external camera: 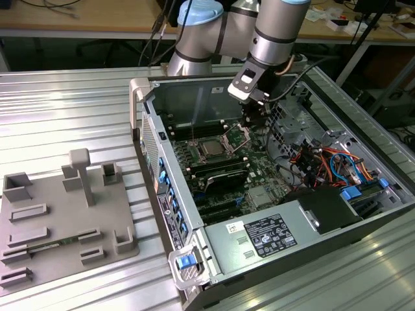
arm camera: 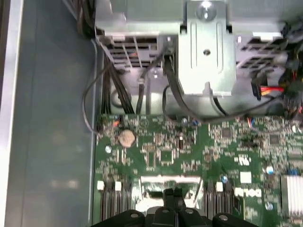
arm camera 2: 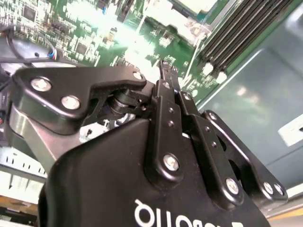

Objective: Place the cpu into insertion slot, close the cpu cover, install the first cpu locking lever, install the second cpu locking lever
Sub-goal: 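Close the cpu cover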

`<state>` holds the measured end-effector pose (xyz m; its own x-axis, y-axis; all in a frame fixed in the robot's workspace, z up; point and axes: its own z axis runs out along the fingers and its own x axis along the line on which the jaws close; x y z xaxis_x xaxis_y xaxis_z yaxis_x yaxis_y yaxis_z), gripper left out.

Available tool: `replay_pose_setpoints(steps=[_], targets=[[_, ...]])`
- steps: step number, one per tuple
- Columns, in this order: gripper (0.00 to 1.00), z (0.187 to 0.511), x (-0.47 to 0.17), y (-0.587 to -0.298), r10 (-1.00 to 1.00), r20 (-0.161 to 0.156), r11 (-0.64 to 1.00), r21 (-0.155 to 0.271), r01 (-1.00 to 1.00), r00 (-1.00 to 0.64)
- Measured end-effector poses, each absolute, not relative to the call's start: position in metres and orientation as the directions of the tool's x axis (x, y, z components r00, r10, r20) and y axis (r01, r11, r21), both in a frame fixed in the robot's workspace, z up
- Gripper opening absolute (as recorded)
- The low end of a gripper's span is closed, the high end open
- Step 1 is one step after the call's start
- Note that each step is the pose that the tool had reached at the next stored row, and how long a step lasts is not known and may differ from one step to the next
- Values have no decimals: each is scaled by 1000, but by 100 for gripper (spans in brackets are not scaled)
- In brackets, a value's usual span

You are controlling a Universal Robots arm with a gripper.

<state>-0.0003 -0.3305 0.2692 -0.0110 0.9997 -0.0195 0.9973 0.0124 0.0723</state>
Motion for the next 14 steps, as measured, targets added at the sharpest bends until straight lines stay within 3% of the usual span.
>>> replay_pose_setpoints(steps=[14], targets=[[11, 251, 30, -326, 1000, -19, 12, 71, 997, -11]])
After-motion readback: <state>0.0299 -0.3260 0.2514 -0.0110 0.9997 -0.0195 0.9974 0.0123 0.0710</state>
